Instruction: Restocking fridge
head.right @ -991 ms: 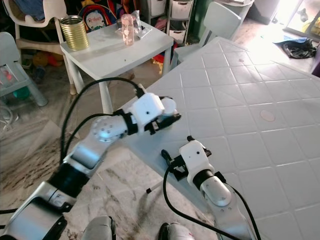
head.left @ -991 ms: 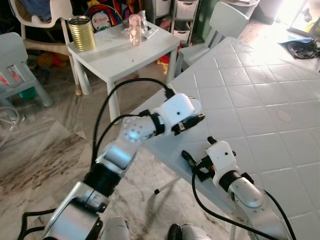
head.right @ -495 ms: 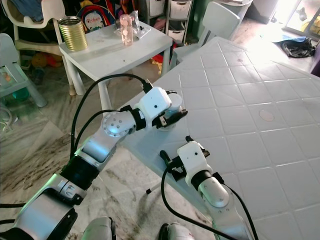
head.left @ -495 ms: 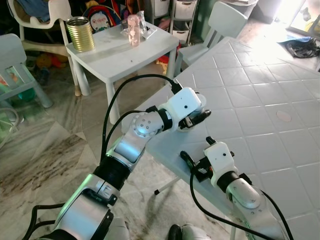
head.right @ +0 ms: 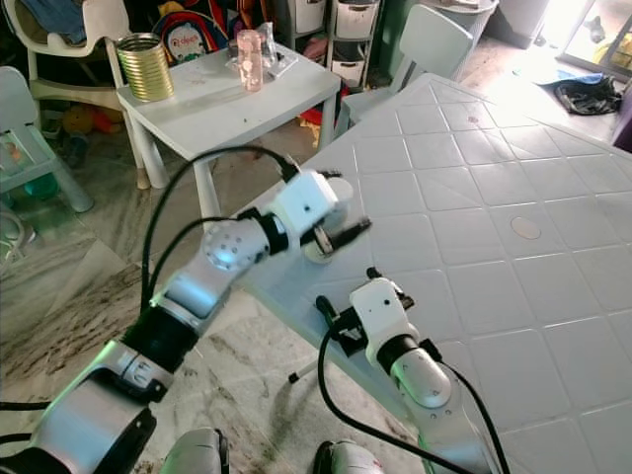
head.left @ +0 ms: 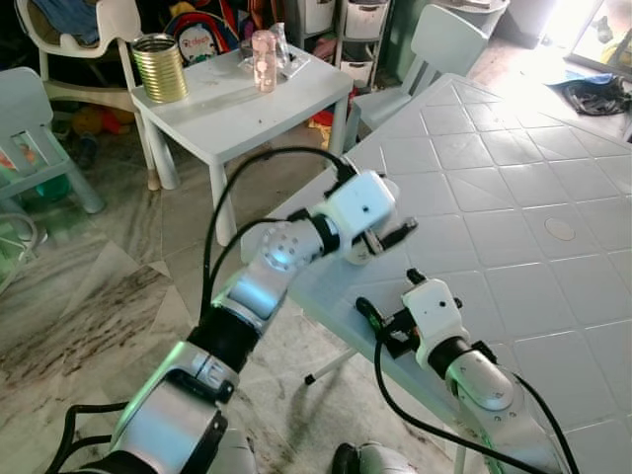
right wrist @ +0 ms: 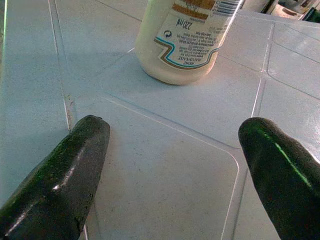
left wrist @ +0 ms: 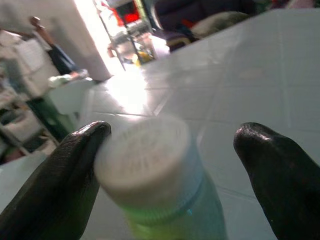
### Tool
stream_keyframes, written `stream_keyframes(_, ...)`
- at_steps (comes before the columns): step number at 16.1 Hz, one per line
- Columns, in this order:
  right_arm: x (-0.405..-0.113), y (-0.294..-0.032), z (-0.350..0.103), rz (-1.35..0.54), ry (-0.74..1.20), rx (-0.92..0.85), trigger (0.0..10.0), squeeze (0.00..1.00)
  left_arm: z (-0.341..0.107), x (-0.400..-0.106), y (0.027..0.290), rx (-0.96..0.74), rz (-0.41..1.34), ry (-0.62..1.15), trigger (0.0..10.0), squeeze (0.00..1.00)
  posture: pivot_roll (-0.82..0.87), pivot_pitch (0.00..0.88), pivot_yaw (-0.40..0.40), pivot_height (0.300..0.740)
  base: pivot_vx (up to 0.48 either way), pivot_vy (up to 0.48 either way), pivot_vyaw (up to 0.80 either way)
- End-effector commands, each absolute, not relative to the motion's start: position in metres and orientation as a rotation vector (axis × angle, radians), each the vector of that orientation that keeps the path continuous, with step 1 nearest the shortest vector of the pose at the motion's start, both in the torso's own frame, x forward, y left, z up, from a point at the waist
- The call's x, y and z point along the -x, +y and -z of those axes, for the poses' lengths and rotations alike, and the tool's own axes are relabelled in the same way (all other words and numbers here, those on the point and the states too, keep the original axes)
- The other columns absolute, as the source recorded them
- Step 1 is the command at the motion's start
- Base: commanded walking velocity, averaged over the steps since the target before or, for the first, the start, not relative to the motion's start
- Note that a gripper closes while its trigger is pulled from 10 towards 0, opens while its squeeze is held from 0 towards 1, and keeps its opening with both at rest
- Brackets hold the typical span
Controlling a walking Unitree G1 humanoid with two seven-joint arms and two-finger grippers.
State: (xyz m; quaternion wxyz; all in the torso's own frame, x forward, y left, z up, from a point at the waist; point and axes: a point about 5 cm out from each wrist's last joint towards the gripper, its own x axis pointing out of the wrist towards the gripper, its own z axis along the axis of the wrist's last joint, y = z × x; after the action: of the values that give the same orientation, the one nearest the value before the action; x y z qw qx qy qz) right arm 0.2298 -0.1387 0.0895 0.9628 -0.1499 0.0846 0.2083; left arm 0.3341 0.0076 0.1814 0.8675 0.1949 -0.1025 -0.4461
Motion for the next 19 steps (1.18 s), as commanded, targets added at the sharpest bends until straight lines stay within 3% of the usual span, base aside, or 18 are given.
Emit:
stream_keyframes(1, -0.229, -0.144, -0.079, -0.41, 0.237, 0.316, 10.0, 0.0, -0.187, -0.337, 0.009, -0.417, 0.916, -0.239, 10.0, 1.0, 0.07, 0.089, -0.04, 0.74, 0.0, 0.0, 0.0)
stream_keyframes(7, -0.234, -0.144, -0.08, -0.417, 0.228, 0.322, 10.0, 0.0, -0.197, -0.35, 0.037, -0.367, 0.758, -0.282, 10.0, 1.0, 0.07, 0.086, -0.052, 0.74, 0.0, 0.0, 0.0)
stream_keyframes(9, -0.234, -0.143, -0.08, -0.426, 0.227, 0.324, 10.0, 0.0, -0.208, -0.354, 0.049, -0.229, 0.695, -0.307, 10.0, 1.0, 0.08, 0.085, -0.059, 0.74, 0.0, 0.0, 0.0)
stream_keyframes(15, -0.236, -0.142, -0.079, -0.443, 0.226, 0.32, 10.0, 0.0, -0.197, -0.34, 0.044, -0.155, 0.77, -0.296, 10.0, 1.0, 0.08, 0.08, -0.061, 0.74, 0.0, 0.0, 0.0)
stream_keyframes(19, -0.235, -0.138, -0.077, -0.447, 0.227, 0.309, 10.0, 0.0, -0.162, -0.339, 0.043, -0.159, 0.729, -0.113, 10.0, 1.0, 0.08, 0.08, -0.059, 0.74, 0.0, 0.0, 0.0)
